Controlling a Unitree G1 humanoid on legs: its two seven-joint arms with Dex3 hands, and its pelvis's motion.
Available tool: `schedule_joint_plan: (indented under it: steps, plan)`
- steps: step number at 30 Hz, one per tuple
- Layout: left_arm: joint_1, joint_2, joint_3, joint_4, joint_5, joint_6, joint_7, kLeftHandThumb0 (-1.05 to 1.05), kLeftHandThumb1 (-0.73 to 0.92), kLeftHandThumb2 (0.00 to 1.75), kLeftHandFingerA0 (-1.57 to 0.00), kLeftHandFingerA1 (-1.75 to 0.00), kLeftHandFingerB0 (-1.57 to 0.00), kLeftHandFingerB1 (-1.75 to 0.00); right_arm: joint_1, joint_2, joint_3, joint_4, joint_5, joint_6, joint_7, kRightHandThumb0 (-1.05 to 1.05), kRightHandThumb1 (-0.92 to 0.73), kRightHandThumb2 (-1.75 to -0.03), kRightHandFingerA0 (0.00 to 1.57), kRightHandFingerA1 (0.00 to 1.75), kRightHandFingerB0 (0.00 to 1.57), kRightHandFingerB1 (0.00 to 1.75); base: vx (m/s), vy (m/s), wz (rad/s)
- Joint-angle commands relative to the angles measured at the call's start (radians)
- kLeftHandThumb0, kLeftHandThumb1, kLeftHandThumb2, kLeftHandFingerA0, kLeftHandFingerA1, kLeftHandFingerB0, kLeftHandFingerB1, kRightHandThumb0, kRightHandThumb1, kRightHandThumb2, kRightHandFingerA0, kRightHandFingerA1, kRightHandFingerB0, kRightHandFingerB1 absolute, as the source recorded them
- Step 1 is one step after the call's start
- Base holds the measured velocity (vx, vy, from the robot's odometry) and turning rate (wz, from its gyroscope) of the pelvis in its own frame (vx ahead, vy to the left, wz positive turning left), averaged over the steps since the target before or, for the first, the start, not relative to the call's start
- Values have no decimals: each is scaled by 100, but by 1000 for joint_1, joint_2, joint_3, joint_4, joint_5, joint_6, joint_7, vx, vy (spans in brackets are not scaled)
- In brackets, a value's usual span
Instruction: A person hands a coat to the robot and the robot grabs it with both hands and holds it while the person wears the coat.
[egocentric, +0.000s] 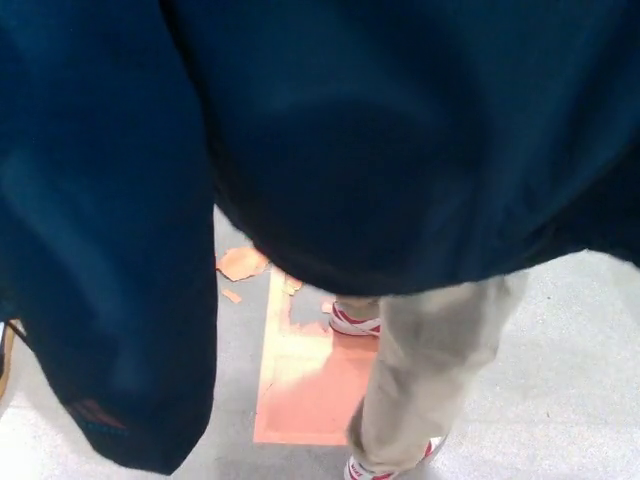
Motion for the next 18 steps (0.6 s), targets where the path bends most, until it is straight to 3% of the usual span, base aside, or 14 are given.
schedule_joint_plan:
  steps: [1, 9, 18]
  plan:
    - [-4, 63, 9, 21, -1, 53, 18, -40, 80, 65, -96, -175, -74, -167, -6, -71, -10, 16, 4, 49, -1, -35, -81, -65, 95, 175, 79, 157, 0, 0, 0]
    - [-1, 63, 8, 21, -3, 51, 21, -39, 80, 65, -98, -175, -75, -171, -7, -71, -2, 14, -1, 50, 5, -33, -78, -67, 97, 175, 85, 143, 0, 0, 0]
    - [-3, 64, 0, 20, 4, 47, 26, -39, 78, 64, -97, -175, -74, -169, -1, -70, -4, 14, 2, 45, 6, -33, -79, -64, 96, 175, 79, 153, 0, 0, 0]
